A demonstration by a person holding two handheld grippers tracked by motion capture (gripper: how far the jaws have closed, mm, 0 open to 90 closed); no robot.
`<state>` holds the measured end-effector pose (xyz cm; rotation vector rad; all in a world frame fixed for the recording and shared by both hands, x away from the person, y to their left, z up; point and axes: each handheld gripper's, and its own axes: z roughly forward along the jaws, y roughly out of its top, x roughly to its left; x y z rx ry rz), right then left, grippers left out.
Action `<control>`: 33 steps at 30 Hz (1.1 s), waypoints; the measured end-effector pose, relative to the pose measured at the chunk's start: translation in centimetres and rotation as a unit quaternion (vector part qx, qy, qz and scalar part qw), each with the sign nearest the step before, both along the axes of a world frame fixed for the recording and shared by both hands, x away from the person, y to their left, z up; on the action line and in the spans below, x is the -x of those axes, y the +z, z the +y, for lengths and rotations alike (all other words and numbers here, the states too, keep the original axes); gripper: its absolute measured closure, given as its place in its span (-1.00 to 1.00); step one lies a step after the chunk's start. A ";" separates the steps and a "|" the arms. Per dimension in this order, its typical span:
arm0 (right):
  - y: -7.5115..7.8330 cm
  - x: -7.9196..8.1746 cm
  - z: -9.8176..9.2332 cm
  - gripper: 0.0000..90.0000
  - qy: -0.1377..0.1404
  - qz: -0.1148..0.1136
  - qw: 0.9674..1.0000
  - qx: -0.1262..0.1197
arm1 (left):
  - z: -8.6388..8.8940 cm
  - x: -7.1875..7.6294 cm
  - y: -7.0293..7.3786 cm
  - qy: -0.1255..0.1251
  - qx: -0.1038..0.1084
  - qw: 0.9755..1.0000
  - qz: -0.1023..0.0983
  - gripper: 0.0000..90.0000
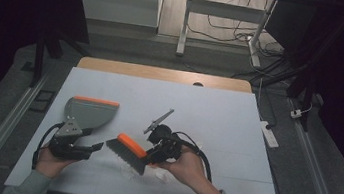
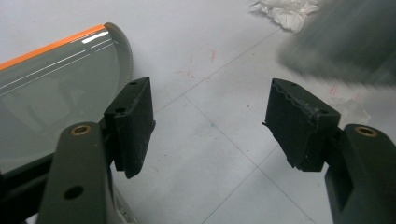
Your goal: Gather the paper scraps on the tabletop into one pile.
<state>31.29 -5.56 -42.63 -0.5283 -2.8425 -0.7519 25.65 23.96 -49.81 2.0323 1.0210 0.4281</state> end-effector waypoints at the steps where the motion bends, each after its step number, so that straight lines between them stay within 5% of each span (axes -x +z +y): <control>1: -0.1 0.5 0.4 0.58 0.006 0.003 1.000 0.003 | 0.0 0.0 0.0 0.001 -0.002 1.000 -0.001 -0.26; 8: -2.9 2.2 3.0 0.58 0.044 0.009 0.997 0.064 | 0.1 0.1 0.1 0.002 0.001 1.000 -0.003 -0.26; 15: -2.9 0.0 0.4 0.58 -0.001 0.010 0.996 0.084 | 0.1 0.1 0.1 0.000 0.003 1.000 -0.003 -0.26; 19: -2.3 -1.1 -2.3 0.58 -0.048 -0.014 0.994 0.100 | 0.1 0.1 0.1 0.000 0.004 1.000 -0.002 -0.26; 24: -1.9 -2.4 -5.3 0.58 -0.085 -0.020 0.992 0.091 | -0.1 0.0 0.1 0.000 0.002 1.000 0.000 -0.26; 33: 1.7 -1.6 -8.1 0.58 -0.091 -0.029 0.995 0.019 | -0.1 0.0 0.0 -0.001 0.001 1.000 0.002 -0.27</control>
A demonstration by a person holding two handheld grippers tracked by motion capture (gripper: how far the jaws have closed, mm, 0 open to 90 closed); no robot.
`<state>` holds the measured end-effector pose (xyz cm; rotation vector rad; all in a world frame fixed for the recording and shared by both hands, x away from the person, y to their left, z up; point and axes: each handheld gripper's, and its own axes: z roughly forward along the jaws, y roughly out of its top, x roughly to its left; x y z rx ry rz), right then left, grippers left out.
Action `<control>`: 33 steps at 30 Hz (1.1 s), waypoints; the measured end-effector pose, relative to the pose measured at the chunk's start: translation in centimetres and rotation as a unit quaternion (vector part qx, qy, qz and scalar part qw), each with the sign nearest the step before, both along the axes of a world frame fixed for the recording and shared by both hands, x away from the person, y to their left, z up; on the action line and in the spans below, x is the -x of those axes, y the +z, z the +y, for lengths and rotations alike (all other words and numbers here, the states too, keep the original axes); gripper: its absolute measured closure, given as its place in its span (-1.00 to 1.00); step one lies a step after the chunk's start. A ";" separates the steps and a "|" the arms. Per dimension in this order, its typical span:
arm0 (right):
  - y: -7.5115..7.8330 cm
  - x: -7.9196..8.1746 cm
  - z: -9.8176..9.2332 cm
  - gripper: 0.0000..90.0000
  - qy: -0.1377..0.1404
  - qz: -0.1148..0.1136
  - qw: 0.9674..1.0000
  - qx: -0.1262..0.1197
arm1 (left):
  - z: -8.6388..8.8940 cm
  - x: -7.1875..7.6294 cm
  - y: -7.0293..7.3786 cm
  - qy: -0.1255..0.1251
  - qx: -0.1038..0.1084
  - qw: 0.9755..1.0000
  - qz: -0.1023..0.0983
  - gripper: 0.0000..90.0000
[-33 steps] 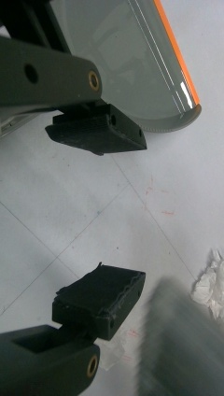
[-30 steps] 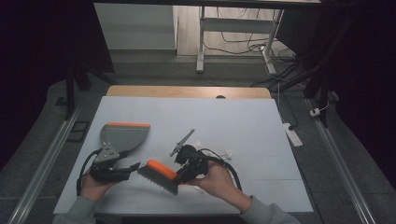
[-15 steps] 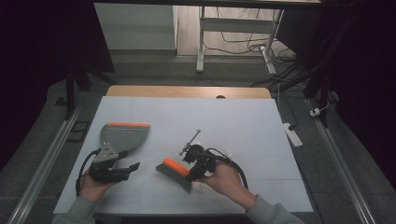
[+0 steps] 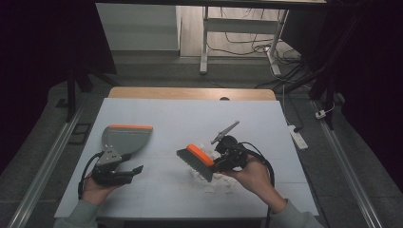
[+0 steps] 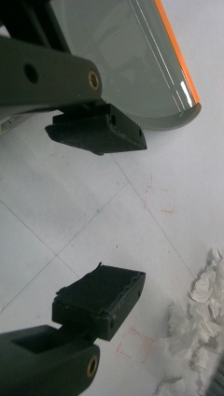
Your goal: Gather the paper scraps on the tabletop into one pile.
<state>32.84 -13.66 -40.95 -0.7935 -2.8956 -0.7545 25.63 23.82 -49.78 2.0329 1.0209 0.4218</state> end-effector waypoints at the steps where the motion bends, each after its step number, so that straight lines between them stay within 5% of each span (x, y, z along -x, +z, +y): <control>1: 0.4 0.2 -0.3 0.58 0.005 -0.002 1.000 -0.002 | 0.0 0.0 0.0 0.000 0.000 1.000 0.000 -0.27; 5: 0.9 1.0 -1.2 0.58 0.026 -0.007 1.000 0.014 | 0.0 0.0 0.0 0.000 0.002 1.000 0.003 -0.27; 10: -0.3 2.5 -1.7 0.58 0.070 0.006 0.996 0.048 | 0.0 -0.1 0.0 0.000 0.001 1.000 0.004 -0.27; 17: -2.8 3.8 -0.2 0.58 0.139 -0.011 0.983 0.120 | -0.4 -0.3 -0.1 -0.002 -0.004 1.000 0.006 -0.27; 19: -3.0 3.6 0.5 0.58 0.154 -0.031 0.977 0.142 | -0.5 -0.3 -0.1 -0.002 -0.005 1.000 0.006 -0.27; 22: -3.1 2.3 1.5 0.58 0.158 -0.032 0.975 0.156 | -0.4 -0.3 -0.1 -0.002 -0.005 1.000 0.007 -0.27; 29: -3.0 -1.3 1.5 0.58 0.110 -0.043 0.982 0.149 | -0.4 -0.3 -0.2 -0.003 -0.004 1.000 0.008 -0.27; 33: -2.5 -1.4 0.7 0.58 0.097 -0.055 0.985 0.132 | -0.3 -0.2 -0.2 -0.003 -0.004 1.000 0.007 -0.27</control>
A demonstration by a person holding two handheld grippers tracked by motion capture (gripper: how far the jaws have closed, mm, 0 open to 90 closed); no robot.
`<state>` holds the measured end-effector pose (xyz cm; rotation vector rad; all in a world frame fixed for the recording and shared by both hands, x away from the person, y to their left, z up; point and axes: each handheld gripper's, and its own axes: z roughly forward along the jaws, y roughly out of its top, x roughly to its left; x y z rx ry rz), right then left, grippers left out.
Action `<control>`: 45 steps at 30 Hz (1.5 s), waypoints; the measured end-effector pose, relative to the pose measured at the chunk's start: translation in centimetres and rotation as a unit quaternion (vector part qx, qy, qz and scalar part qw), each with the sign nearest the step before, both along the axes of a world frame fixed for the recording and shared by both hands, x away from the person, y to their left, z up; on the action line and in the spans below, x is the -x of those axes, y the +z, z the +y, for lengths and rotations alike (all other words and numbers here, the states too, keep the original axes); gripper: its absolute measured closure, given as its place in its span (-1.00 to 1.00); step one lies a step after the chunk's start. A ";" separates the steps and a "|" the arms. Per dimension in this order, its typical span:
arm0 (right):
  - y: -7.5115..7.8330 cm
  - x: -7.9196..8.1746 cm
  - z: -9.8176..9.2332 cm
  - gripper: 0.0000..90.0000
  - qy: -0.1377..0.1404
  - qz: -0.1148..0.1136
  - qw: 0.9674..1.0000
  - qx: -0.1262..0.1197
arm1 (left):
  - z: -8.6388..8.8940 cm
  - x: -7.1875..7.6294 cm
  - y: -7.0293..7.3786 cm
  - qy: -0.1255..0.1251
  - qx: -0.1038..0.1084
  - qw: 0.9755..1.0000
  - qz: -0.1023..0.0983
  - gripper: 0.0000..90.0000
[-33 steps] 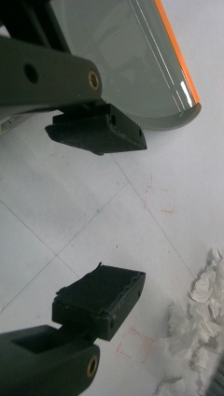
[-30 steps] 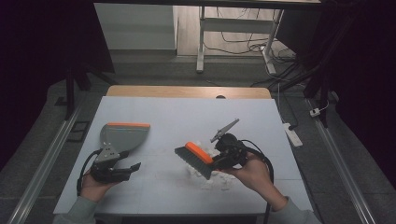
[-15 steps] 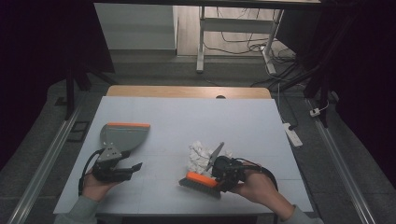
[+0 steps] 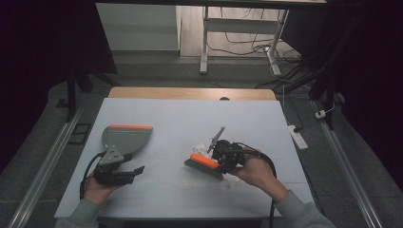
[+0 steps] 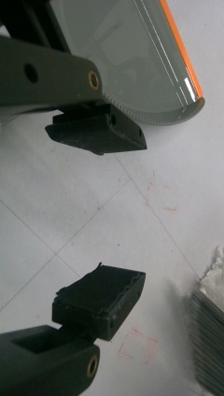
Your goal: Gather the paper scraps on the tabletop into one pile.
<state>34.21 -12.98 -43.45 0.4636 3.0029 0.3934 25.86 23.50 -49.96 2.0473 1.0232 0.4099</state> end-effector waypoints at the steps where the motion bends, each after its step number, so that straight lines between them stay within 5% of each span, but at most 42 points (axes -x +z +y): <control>1: 0.4 0.2 -0.4 0.58 -0.001 0.001 1.000 -0.016 | 0.0 0.0 0.0 0.000 0.000 1.000 0.000 -0.27; 6: 2.9 1.2 -3.7 0.58 -0.020 -0.004 0.997 -0.076 | -0.1 0.0 0.0 -0.001 -0.003 1.000 0.000 -0.27; 10: 3.6 1.8 -6.5 0.58 -0.024 0.007 0.997 -0.072 | -0.2 -0.1 0.0 -0.002 -0.003 1.000 0.000 -0.27; 13: 2.5 2.5 -7.5 0.58 -0.007 0.029 0.998 -0.048 | -0.2 -0.1 -0.1 -0.002 -0.003 1.000 0.002 -0.27; 20: -0.3 3.7 -6.1 0.58 0.047 0.053 0.997 -0.002 | -0.4 -0.2 -0.1 -0.004 -0.007 1.000 0.003 -0.27; 27: -0.4 1.6 -3.8 0.58 0.060 0.000 0.998 0.016 | -0.4 -0.2 -0.1 -0.004 -0.006 1.000 0.003 -0.27; 33: -0.4 -0.6 -3.5 0.58 0.043 -0.026 0.999 0.009 | -0.2 -0.1 -0.1 -0.004 -0.004 1.000 0.003 -0.27; 38: 0.7 0.2 -4.8 0.58 0.026 -0.029 0.998 -0.053 | -0.2 -0.1 -0.1 -0.005 -0.002 1.000 0.003 -0.27; 43: 3.0 0.5 -7.1 0.58 -0.050 -0.051 0.993 -0.090 | -0.3 -0.2 -0.1 -0.007 -0.001 1.000 0.004 -0.27; 45: 3.4 0.3 -8.3 0.58 -0.109 -0.057 0.987 -0.100 | -0.2 -0.2 0.0 -0.007 0.001 1.000 0.002 -0.27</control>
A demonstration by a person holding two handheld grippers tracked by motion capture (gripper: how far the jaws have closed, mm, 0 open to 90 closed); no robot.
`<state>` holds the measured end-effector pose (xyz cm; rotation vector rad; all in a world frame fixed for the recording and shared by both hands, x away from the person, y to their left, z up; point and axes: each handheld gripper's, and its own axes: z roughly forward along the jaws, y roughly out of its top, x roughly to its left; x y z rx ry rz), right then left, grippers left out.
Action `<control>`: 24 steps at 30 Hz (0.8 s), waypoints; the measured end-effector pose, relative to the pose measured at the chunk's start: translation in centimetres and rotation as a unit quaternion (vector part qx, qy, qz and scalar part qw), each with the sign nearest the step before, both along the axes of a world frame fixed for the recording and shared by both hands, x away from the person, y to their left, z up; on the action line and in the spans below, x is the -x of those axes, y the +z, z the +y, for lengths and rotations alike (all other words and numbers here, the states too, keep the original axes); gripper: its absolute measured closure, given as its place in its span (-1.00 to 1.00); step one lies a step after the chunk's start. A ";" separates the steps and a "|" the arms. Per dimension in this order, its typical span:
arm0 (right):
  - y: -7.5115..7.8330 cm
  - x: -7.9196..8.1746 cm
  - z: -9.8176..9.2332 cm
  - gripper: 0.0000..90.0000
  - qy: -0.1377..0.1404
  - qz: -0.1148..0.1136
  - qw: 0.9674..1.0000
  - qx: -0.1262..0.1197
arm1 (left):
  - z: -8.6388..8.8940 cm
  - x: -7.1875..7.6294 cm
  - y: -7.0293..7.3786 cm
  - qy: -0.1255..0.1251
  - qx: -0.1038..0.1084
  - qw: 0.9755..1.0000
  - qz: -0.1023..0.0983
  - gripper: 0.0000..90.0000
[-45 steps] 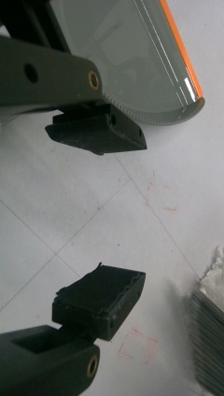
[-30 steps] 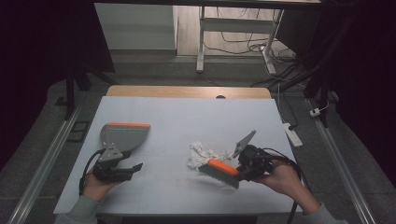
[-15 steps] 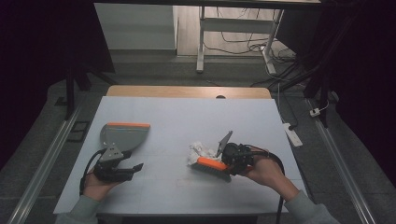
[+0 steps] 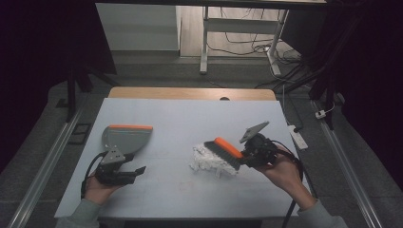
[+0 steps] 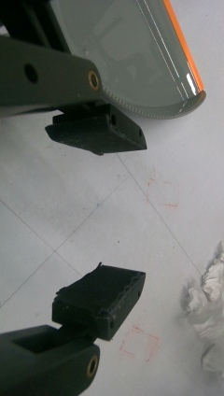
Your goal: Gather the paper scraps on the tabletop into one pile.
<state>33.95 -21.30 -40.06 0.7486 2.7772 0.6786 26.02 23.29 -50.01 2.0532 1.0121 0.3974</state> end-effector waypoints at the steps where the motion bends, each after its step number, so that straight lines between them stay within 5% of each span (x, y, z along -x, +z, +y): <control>1: 0.0 -0.3 -0.9 0.58 -0.043 0.004 0.999 -0.006 | 0.1 0.0 0.0 0.000 0.001 1.000 0.000 -0.27; 2: -0.2 -0.5 -1.4 0.58 -0.071 0.010 0.997 -0.006 | 0.2 0.0 0.1 0.000 0.005 1.000 -0.001 -0.27; 3: -0.5 -0.9 -2.3 0.58 -0.116 0.026 0.993 -0.002 | 0.3 -0.1 0.1 -0.001 0.009 1.000 -0.001 -0.27; 6: -1.7 -1.5 -4.0 0.58 -0.183 0.067 0.981 0.016 | 0.6 -0.4 0.1 -0.003 0.020 1.000 0.000 -0.26; 8: -2.5 -1.7 -4.8 0.58 -0.213 0.092 0.972 0.022 | 0.6 -0.5 0.1 -0.008 0.022 1.000 -0.003 -0.26; 10: -3.2 -1.9 -5.0 0.58 -0.226 0.107 0.967 0.042 | 0.4 -0.6 0.2 -0.013 0.024 1.000 -0.007 -0.25; 15: -3.3 -2.2 -3.9 0.58 -0.238 0.137 0.961 0.028 | -0.1 -0.8 0.2 -0.024 0.021 0.999 -0.011 -0.25; 22: -3.8 -3.4 -0.4 0.58 -0.232 0.143 0.962 0.022 | 0.0 -0.8 0.3 -0.021 0.023 0.999 -0.013 -0.24; 24: -3.8 -3.6 0.3 0.58 -0.229 0.150 0.962 -0.011 | 0.0 -0.9 0.2 -0.020 0.022 0.999 -0.012 -0.24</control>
